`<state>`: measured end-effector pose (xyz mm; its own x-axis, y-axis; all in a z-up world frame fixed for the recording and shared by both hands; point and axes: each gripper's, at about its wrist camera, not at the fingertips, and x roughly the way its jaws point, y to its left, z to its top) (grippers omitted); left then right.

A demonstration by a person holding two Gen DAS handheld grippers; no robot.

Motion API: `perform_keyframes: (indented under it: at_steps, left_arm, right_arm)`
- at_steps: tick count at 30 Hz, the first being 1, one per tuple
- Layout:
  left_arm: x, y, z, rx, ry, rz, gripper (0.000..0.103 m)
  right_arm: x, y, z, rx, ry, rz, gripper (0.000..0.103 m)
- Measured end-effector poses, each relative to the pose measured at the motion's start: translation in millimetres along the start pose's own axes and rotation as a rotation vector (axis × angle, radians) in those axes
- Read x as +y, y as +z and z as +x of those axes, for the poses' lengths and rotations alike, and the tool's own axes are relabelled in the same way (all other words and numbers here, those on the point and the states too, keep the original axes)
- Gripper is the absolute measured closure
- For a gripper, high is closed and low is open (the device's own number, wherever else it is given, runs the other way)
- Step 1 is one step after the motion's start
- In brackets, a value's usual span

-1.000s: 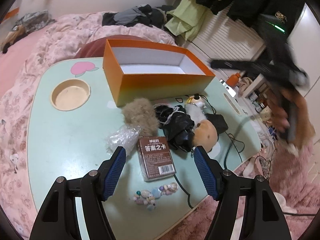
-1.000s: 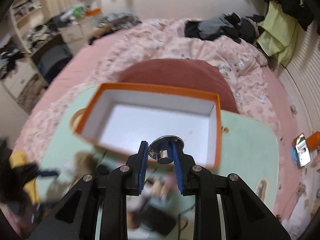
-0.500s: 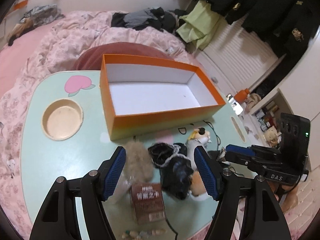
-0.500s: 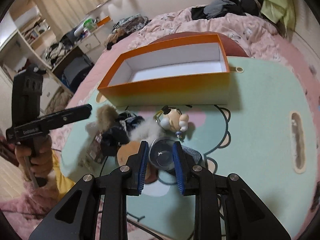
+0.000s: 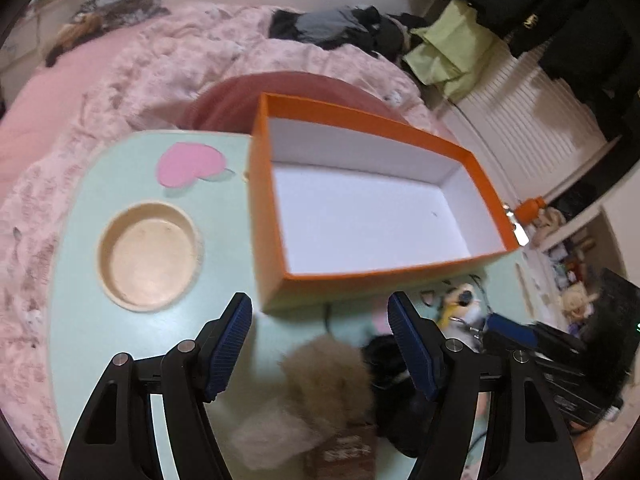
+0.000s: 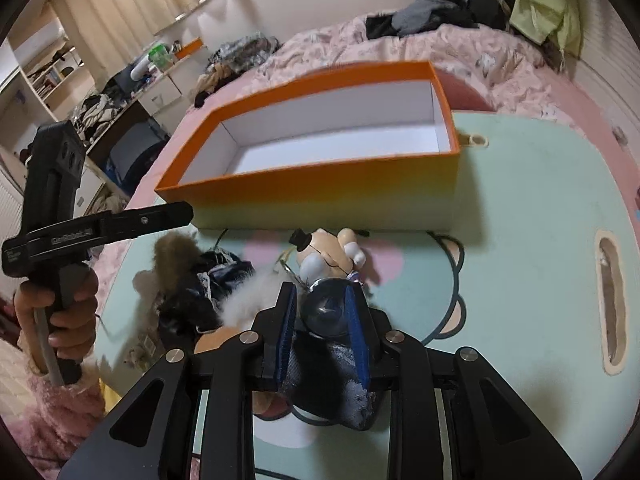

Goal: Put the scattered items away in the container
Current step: 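Carry the metal ball out and release it on the table with the right gripper, then move the left gripper over the bead keychain on the table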

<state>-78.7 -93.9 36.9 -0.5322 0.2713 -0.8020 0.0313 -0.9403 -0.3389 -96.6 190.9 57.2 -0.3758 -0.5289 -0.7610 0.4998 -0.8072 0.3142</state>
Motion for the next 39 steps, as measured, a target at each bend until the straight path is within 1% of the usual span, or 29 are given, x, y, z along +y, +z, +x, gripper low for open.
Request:
perform_keyframes:
  at_steps: [3,5,6,7,8,10,13,16,20,22,23,25,26,27,28,29,30,31,32,33,35,36,37,39]
  left_arm:
    - [6.1,6.4,4.6,0.01,0.008,-0.018,0.033]
    - [5.8,8.8,3.6,-0.003,0.025,-0.007,0.033]
    - [5.3,9.7,3.0,-0.008,0.036,0.002,0.033]
    - [5.0,10.0,2.3,-0.008,0.043,0.006,0.033]
    - [5.0,9.9,1.4,-0.004,0.037,0.004,0.033]
    - [4.8,8.7,-3.8,-0.003,0.012,-0.002,0.033]
    - [0.1,0.0,-25.8,-0.034,-0.025,0.012,0.033]
    - [-10.9,-19.9,-58.2,-0.056,-0.045,0.094,0.033]
    - [-15.4,-52.2,-92.0,-0.058,-0.013,0.188,0.033]
    - [-12.8,-69.9,-103.1,-0.045,0.021,0.225,0.033]
    - [-10.4,-80.1,-107.0,-0.035,0.044,0.239,0.033]
    - [-5.2,-97.2,-110.8,-0.025,0.071,0.25,0.033]
    - [-2.9,-104.2,-110.4,-0.015,0.075,0.248,0.033]
    - [-1.2,-110.4,-109.0,-0.005,0.073,0.242,0.033]
    - [0.7,-116.4,-106.1,0.007,0.058,0.225,0.033]
    - [2.6,-120.2,-102.9,0.014,0.04,0.205,0.033]
    - [3.3,-123.0,-99.5,0.014,0.024,0.188,0.033]
    - [3.4,-124.9,-95.0,0.011,0.012,0.171,0.033]
    - [2.7,-127.2,-89.5,0.008,0.009,0.159,0.033]
    - [0.8,-130.7,-85.1,0.007,0.014,0.156,0.033]
    - [-6.0,-138.1,-77.9,0.012,0.027,0.166,0.033]
    - [-9.1,-141.4,-75.8,0.013,0.029,0.17,0.033]
    - [-11.9,-145.7,-74.7,0.013,0.031,0.172,0.033]
    - [-15.7,-151.8,-73.5,0.009,0.043,0.186,0.033]
  right_arm:
    - [4.0,-2.9,-12.6,-0.061,-0.014,-0.011,0.066]
    - [7.2,-6.3,-23.0,-0.103,-0.014,-0.017,0.053]
    - [9.0,-9.7,-29.4,-0.129,-0.015,-0.022,0.05]
    - [11.2,-12.6,-34.5,-0.149,-0.016,-0.027,0.044]
    - [13.5,-16.9,-40.8,-0.173,-0.013,-0.034,0.041]
    - [17.9,-26.1,-51.6,-0.209,-0.001,-0.049,0.038]
    - [22.9,-42.1,-66.1,-0.236,-0.008,-0.067,0.036]
    - [20.6,-54.6,-85.9,-0.25,-0.035,-0.086,0.036]
    - [14.5,-63.0,-120.3,-0.247,-0.109,-0.103,0.036]
    - [14.0,-65.0,-139.1,-0.228,-0.23,-0.133,0.036]
    - [17.1,-66.6,-146.0,-0.221,-0.331,-0.162,0.036]
    - [31.2,-72.9,-158.1,-0.243,-0.644,-0.262,0.036]
    - [39.8,-76.2,-159.0,-0.252,-0.809,-0.326,0.033]
    - [47.1,-79.0,-157.5,-0.256,-0.933,-0.381,0.029]
    - [53.4,-81.1,-155.3,-0.261,-1.018,-0.428,0.024]
    - [59.7,-82.5,-153.5,-0.274,-1.061,-0.466,0.024]
    - [67.1,-83.1,-152.0,-0.296,-1.033,-0.491,0.024]
    - [71.7,-83.3,-150.7,-0.311,-0.963,-0.503,0.023]
    - [75.1,-83.3,-147.5,-0.313,-0.849,-0.506,0.021]
    - [77.5,-83.0,-140.3,-0.297,-0.705,-0.501,0.021]
    - [76.4,-80.8,-112.7,-0.222,-0.415,-0.439,0.021]
    - [73.6,-80.0,-95.2,-0.183,-0.311,-0.384,0.021]
    - [70.2,-79.9,-79.2,-0.146,-0.249,-0.333,0.021]
    - [63.8,-83.1,-52.8,-0.086,-0.173,-0.245,0.021]
